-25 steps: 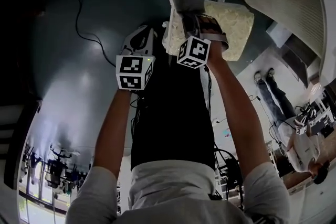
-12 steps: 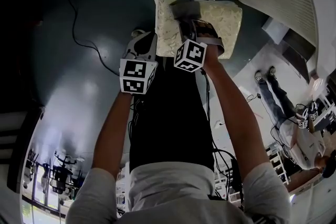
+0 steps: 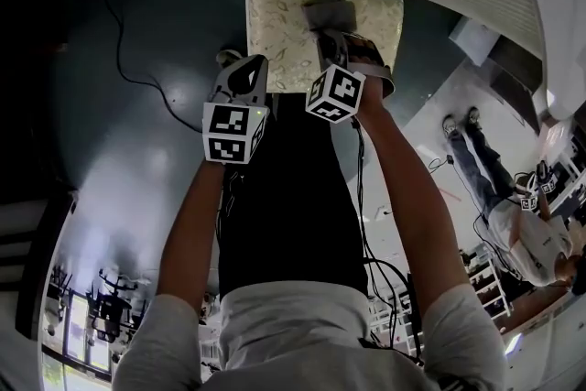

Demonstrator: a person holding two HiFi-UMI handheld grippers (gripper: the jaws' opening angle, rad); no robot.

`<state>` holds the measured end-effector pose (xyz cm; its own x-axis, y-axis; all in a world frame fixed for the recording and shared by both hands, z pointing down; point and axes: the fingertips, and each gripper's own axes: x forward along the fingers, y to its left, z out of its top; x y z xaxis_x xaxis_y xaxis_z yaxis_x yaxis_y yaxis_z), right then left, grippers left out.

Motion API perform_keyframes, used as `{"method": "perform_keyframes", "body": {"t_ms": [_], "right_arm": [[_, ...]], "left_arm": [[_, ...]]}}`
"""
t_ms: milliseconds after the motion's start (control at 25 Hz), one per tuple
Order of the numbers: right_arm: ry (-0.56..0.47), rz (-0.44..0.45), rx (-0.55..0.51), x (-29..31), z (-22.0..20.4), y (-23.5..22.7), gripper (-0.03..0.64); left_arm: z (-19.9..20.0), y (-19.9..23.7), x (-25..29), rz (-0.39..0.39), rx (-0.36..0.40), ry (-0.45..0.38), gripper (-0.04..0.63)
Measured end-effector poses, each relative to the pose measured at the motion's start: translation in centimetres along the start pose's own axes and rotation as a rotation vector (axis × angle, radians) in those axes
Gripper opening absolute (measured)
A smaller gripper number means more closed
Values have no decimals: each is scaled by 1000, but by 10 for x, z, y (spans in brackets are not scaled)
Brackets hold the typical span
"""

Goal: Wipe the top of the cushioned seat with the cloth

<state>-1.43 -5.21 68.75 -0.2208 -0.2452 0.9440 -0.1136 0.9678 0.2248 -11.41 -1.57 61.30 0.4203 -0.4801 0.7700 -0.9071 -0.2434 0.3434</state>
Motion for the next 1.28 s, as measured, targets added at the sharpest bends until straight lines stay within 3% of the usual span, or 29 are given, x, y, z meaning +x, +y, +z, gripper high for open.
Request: {"method": "perform_keyframes", "body": {"t_ms": [680,1280], "right_arm": [[38,-48,81,-12,-72,-34,29],[72,-105,221,-20,-134,-58,29]], "left_arm": [[2,-49,27,-25,29,37,15],[9,-90,54,-79,117,89,15]]}}
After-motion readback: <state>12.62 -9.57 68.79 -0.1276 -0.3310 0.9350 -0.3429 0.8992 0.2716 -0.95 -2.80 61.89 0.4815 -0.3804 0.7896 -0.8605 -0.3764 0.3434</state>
